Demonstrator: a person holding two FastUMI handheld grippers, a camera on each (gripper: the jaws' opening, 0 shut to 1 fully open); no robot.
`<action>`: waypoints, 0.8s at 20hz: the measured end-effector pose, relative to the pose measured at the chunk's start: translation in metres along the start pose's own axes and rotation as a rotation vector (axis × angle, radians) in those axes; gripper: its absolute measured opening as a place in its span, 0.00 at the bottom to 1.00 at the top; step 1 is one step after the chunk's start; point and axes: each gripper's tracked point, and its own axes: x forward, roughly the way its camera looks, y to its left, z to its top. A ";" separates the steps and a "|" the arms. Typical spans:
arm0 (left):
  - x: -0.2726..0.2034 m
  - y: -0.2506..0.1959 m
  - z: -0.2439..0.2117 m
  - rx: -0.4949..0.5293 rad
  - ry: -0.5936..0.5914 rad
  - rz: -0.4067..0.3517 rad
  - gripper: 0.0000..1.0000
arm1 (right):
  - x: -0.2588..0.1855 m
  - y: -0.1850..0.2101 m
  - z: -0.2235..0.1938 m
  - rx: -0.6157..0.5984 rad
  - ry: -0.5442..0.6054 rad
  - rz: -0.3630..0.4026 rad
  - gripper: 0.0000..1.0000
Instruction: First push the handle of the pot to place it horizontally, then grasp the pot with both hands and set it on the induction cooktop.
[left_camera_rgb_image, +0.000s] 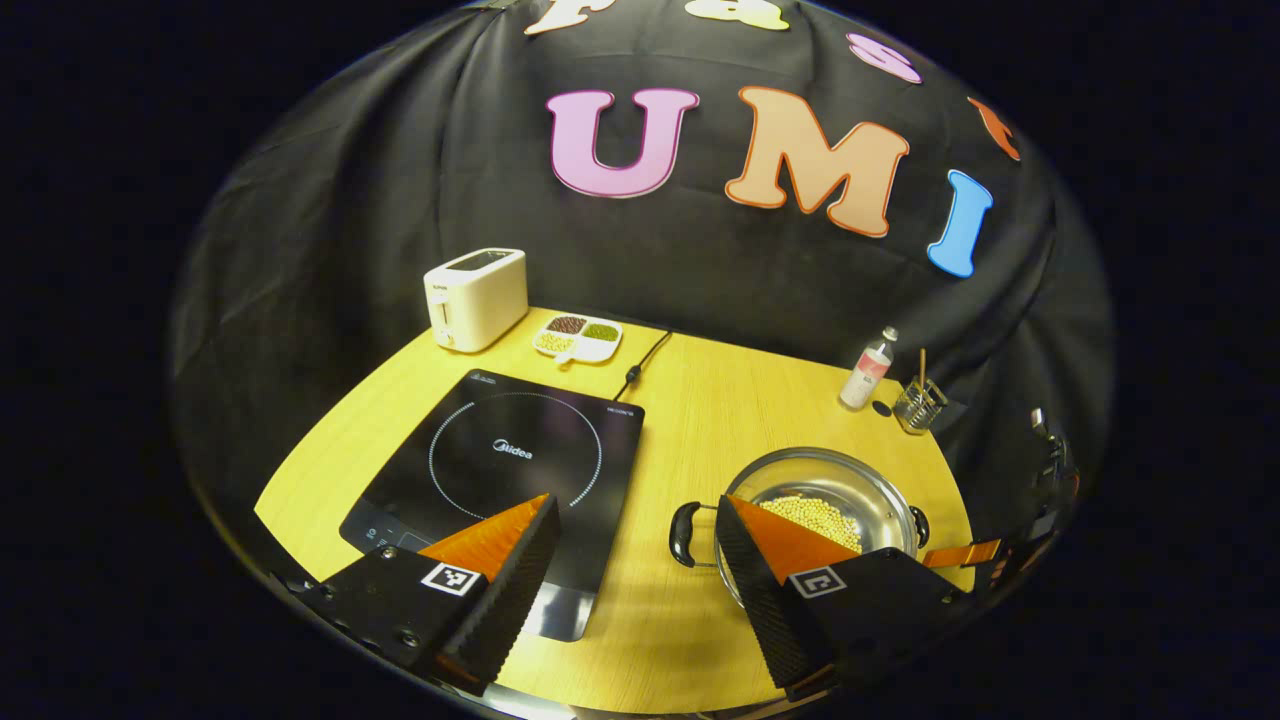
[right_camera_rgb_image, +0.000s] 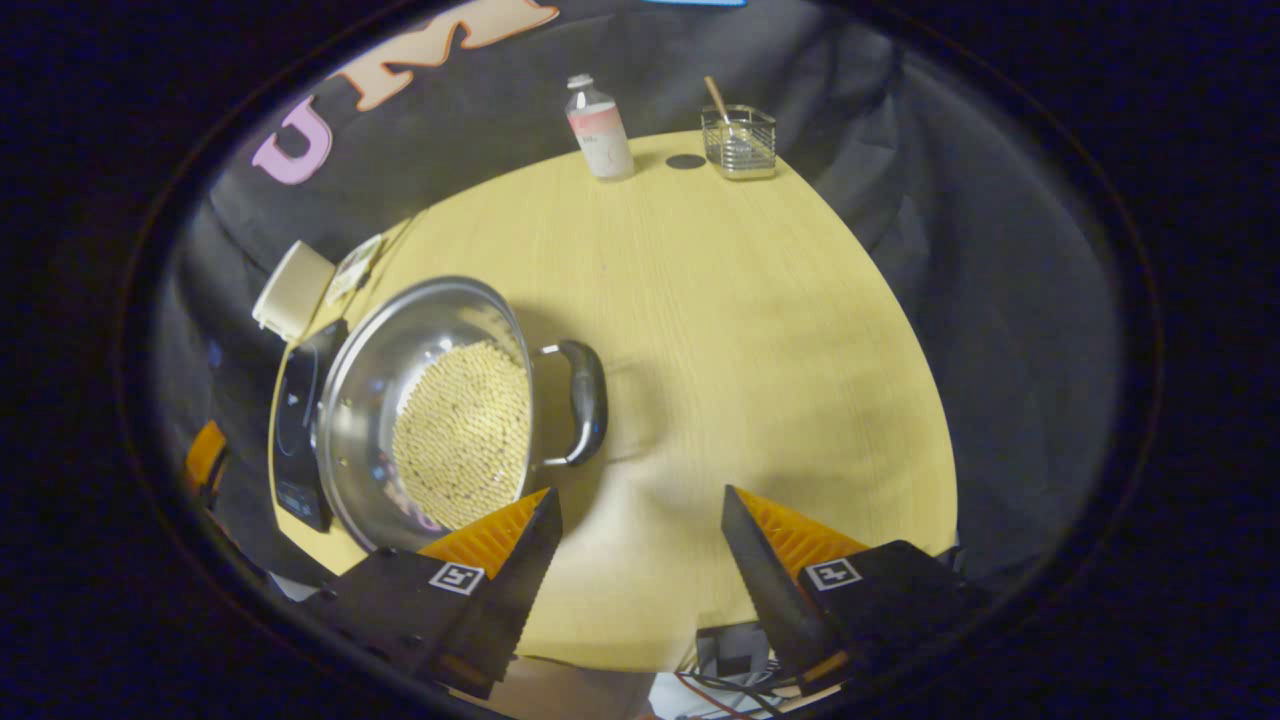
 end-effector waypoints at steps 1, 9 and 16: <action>0.004 -0.002 -0.004 0.002 0.021 -0.007 0.96 | -0.003 0.003 0.007 0.010 -0.013 0.019 0.96; 0.053 -0.016 -0.036 -0.041 0.230 -0.093 0.96 | 0.016 0.039 0.040 0.036 0.013 0.140 0.99; 0.089 -0.033 -0.064 -0.127 0.384 -0.155 0.96 | 0.055 0.045 0.038 0.047 0.111 0.153 0.99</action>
